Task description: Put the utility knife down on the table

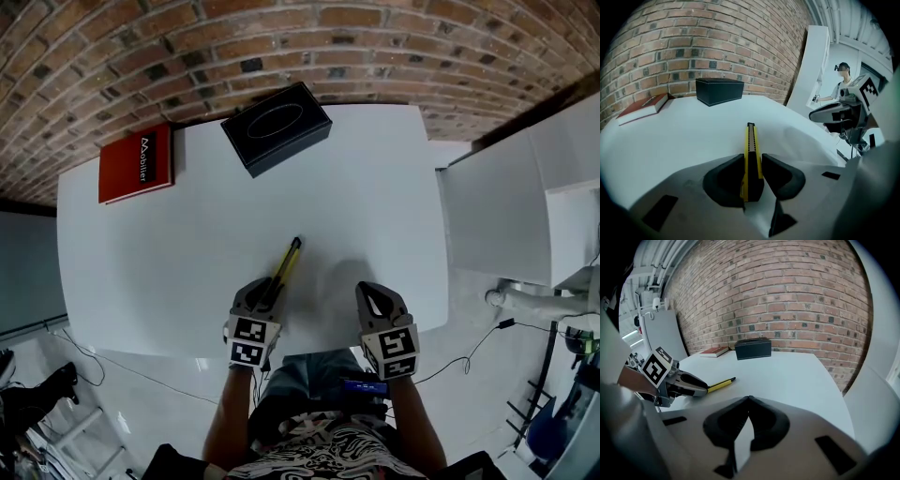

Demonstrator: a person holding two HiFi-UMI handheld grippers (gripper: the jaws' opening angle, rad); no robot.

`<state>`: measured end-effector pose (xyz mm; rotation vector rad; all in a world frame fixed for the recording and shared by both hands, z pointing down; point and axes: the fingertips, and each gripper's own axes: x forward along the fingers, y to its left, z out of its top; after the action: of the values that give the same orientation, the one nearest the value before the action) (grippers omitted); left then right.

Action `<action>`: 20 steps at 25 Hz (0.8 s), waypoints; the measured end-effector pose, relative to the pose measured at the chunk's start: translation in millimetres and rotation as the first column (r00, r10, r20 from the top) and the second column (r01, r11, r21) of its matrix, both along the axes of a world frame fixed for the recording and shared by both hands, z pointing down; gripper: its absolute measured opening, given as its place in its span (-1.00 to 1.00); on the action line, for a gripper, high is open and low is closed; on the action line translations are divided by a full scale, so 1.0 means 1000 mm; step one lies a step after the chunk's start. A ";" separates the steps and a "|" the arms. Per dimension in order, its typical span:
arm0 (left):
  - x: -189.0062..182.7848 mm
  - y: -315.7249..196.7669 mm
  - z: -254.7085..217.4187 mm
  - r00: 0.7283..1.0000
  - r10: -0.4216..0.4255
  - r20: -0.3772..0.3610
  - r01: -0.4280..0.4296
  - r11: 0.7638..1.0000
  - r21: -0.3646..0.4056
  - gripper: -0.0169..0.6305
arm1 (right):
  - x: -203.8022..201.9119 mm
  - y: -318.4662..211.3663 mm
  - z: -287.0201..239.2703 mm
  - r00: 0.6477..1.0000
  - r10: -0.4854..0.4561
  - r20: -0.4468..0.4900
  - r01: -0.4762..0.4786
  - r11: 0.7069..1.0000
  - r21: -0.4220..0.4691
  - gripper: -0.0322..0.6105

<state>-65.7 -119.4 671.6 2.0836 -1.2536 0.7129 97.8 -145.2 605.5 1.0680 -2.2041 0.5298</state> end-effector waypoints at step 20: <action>0.005 -0.002 0.008 1.000 0.016 -0.021 -0.016 1.000 -0.022 -0.56 | 0.009 -0.001 -0.001 1.000 0.017 0.026 -0.017 1.000 -0.014 -0.90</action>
<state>-60.7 -121.3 679.3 2.0799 -1.2133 0.7075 106.5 -146.6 604.2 1.0791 -2.2126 0.5686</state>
